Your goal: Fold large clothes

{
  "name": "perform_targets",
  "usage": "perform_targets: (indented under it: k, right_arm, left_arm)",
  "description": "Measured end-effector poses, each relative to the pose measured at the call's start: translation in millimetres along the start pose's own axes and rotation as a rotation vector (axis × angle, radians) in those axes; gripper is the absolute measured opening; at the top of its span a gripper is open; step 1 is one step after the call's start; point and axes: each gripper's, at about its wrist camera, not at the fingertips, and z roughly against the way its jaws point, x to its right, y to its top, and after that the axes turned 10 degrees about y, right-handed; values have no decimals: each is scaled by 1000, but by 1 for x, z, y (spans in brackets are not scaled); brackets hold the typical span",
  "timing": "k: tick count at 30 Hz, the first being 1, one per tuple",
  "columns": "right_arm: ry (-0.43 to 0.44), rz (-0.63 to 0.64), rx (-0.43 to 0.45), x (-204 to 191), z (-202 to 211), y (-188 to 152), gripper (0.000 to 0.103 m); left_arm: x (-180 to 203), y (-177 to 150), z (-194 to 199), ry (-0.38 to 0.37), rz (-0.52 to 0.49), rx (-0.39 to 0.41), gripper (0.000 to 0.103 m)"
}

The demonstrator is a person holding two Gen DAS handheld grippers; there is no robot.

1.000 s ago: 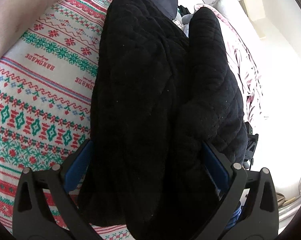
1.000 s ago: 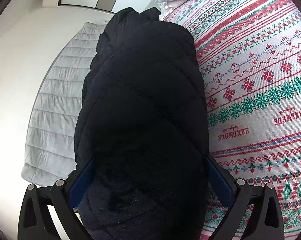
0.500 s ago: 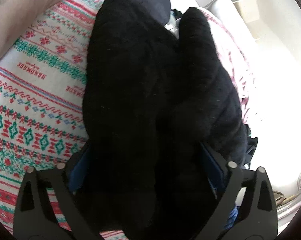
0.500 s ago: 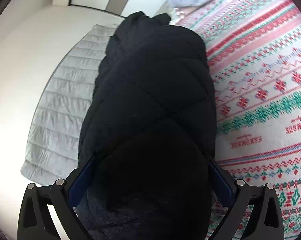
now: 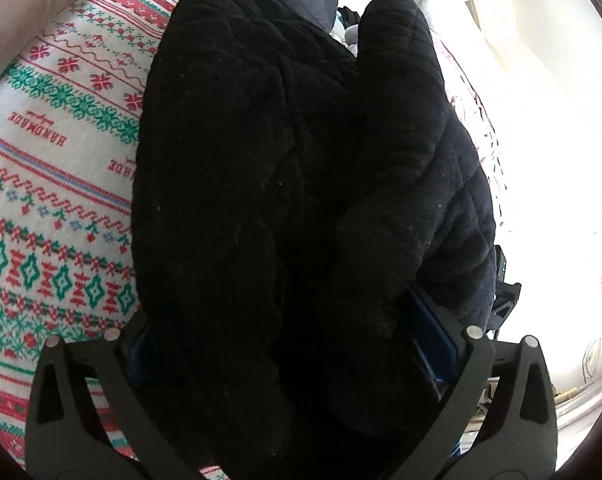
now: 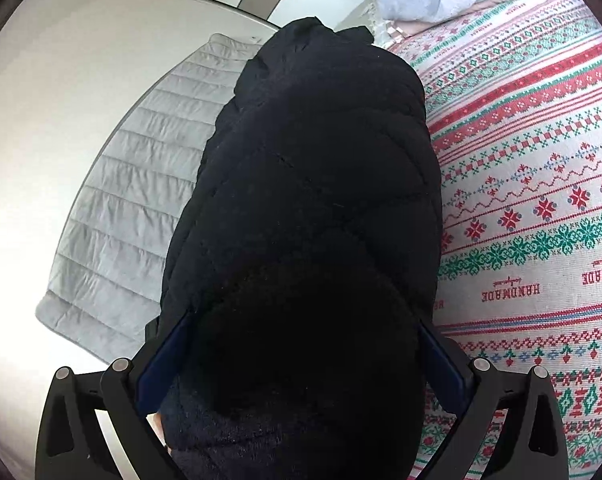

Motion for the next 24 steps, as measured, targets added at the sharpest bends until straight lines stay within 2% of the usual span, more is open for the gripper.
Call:
perform_targets:
  k: [2,4,7,13,19,24]
  right_arm:
    - [5,-1,13,-1,0,-1,103]
    - [7,26,22,-7,0,-3,103]
    - [22,77,31,-22,1,-3,103]
    - [43,160,47,-46,9,-3,102]
    - [26,223,111,-62,50,2,102]
    - [-6,287,192,-79,105,8,102]
  left_arm:
    - [7,2,-1,10,-5,13,102]
    - [17,1,6,2,-10,35,92]
    - [24,-2,18,-16,-12,63,85]
    - [37,6,30,-82,-9,96,78]
    - [75,12,16,-127,-34,84,78]
    - [134,21,-8,-180,-73,68,77]
